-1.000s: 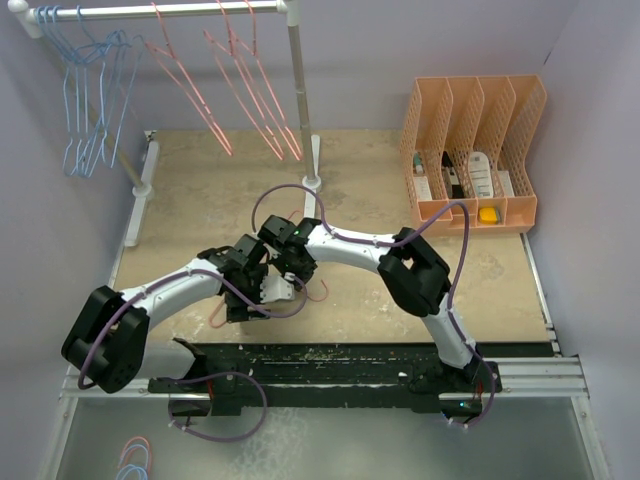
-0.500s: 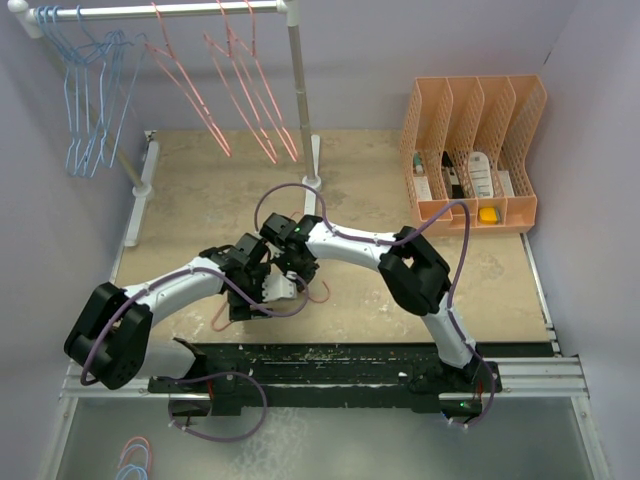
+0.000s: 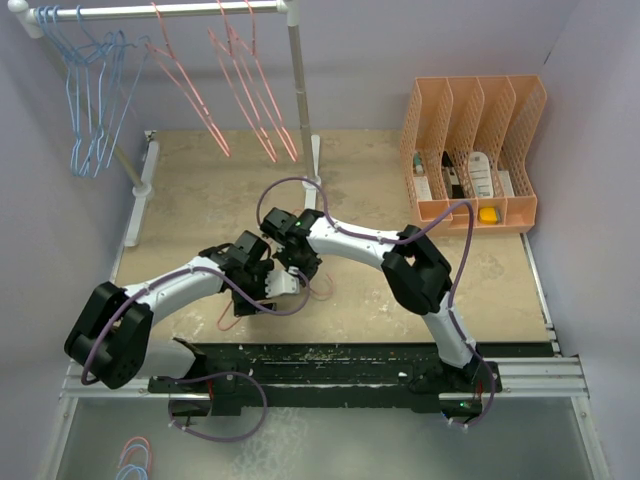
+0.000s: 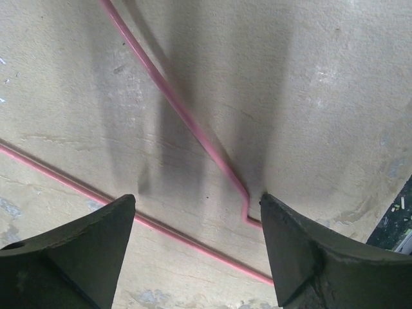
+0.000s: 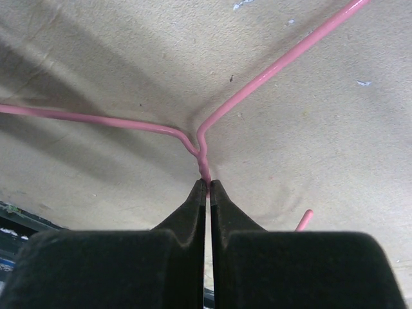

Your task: Organize the hangers

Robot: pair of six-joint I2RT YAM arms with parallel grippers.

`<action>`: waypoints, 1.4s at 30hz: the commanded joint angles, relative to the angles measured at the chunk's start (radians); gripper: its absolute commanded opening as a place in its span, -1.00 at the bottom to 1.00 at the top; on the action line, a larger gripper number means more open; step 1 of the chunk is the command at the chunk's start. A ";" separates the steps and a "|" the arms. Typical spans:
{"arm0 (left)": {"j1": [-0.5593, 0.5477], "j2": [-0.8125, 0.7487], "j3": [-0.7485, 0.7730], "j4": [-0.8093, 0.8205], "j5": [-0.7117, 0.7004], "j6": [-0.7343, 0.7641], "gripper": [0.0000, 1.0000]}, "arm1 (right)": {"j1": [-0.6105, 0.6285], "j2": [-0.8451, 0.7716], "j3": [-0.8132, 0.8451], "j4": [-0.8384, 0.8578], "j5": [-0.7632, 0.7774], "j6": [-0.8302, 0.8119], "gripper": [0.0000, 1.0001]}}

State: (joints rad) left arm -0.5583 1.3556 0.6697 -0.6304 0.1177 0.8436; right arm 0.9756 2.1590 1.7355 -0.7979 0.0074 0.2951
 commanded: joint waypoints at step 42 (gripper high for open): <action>0.067 -0.169 -0.045 -0.231 -0.086 0.006 -0.71 | -0.252 -0.422 -0.344 0.278 -0.129 0.183 0.65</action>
State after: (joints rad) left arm -0.4976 1.2396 0.6003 -0.7963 0.0559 0.8322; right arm 0.7055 1.6836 1.4353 -0.5533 -0.1036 0.4839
